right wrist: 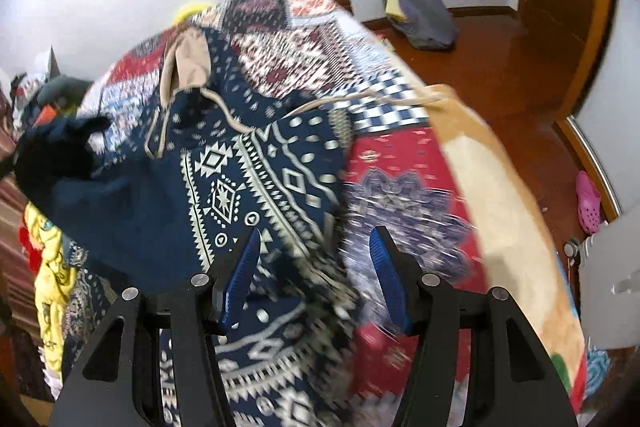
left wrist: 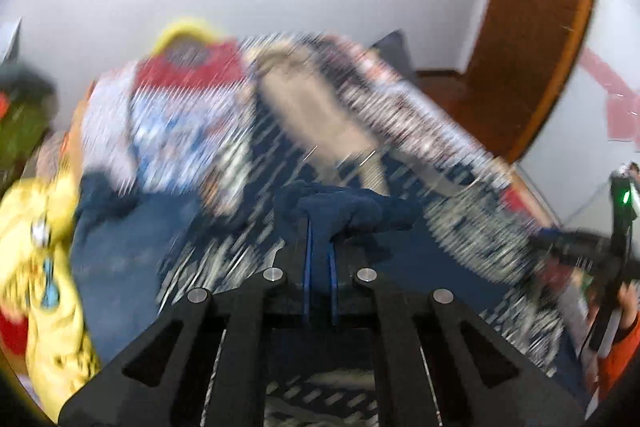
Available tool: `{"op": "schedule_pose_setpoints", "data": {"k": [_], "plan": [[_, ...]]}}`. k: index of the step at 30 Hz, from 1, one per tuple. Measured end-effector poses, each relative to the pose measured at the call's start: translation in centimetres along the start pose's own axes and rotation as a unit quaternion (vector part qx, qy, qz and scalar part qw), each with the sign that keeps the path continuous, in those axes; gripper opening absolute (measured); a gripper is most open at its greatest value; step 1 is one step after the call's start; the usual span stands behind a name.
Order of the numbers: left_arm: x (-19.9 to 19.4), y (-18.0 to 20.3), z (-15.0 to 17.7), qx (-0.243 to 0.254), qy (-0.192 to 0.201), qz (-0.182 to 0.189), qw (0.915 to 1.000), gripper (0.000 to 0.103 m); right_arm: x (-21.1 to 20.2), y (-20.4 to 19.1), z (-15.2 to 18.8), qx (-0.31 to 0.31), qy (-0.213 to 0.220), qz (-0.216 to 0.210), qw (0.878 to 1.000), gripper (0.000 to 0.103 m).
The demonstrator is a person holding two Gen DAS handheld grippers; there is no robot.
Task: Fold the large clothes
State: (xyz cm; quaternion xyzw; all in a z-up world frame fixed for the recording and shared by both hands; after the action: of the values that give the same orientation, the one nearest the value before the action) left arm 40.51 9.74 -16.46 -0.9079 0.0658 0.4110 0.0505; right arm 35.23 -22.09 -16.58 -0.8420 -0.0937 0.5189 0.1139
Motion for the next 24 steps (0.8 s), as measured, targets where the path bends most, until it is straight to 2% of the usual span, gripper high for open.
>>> {"op": "schedule_pose_setpoints", "data": {"k": [2, 4, 7, 8, 9, 10, 11, 12, 14, 16, 19, 22, 24], "plan": [[1.5, -2.2, 3.1, -0.019, -0.035, -0.013, 0.9991, 0.006, 1.1, -0.6, 0.3, -0.013, -0.001, 0.027, 1.000, 0.053], [3.2, -3.5, 6.3, -0.039, -0.067, -0.010, 0.9969, 0.006, 1.9, -1.1, 0.8, -0.031, -0.007, 0.049, 0.998, 0.053], [5.0, -4.2, 9.6, -0.052, -0.101, -0.009, 0.9935, 0.011, 3.0, -1.6, 1.6, -0.061, -0.023, 0.074, 0.995, 0.053], [5.3, -4.4, 10.2, -0.053, -0.105, -0.010, 0.9931, 0.018, 3.2, -1.7, 1.9, -0.069, -0.023, 0.082, 0.994, 0.053], [5.3, -4.6, 10.8, -0.054, -0.103, -0.016, 0.9931, 0.032, 3.3, -1.8, 2.0, -0.078, -0.020, 0.088, 0.993, 0.053], [5.1, -5.1, 11.2, -0.060, -0.092, -0.032, 0.9934, 0.040, 3.3, -1.8, 2.1, -0.085, -0.018, 0.092, 0.992, 0.053], [4.9, -5.5, 11.4, -0.068, -0.086, -0.039, 0.9932, 0.056, 3.2, -1.9, 2.2, -0.088, -0.018, 0.096, 0.991, 0.053], [4.7, -6.3, 11.7, -0.087, -0.079, -0.039, 0.9923, 0.060, 3.2, -1.8, 2.2, -0.089, -0.018, 0.098, 0.991, 0.054], [4.4, -7.8, 12.6, -0.137, -0.068, -0.004, 0.9882, 0.061, 3.2, -1.7, 2.3, -0.091, -0.019, 0.101, 0.991, 0.054], [4.1, -9.5, 13.6, -0.193, -0.054, 0.029, 0.9793, 0.062, 3.5, -1.8, 2.2, -0.092, -0.019, 0.101, 0.990, 0.055], [3.5, -11.6, 15.1, -0.266, -0.035, 0.072, 0.9605, 0.062, 3.5, -1.6, 2.2, -0.090, -0.021, 0.099, 0.991, 0.056], [3.6, -12.6, 16.8, -0.293, -0.048, 0.072, 0.9523, 0.062, 3.9, -2.0, 2.1, -0.090, -0.023, 0.101, 0.991, 0.056], [3.5, -12.3, 17.4, -0.290, -0.058, 0.063, 0.9530, 0.062, 4.0, -2.1, 2.1, -0.089, -0.024, 0.105, 0.990, 0.057]]}}
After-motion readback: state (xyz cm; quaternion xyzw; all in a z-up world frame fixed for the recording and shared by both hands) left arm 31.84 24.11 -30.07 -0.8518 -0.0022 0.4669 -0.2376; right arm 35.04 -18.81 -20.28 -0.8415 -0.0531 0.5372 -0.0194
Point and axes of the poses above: each gripper's, at about its wrist camera, not at the fingertips, and x roughly the way its jaws point, y to its right, z to its underside, the point moved 3 cm from there along x, roughly the way its jaws point, and after that the axes turned 10 degrees about x, right-handed, at the moved point
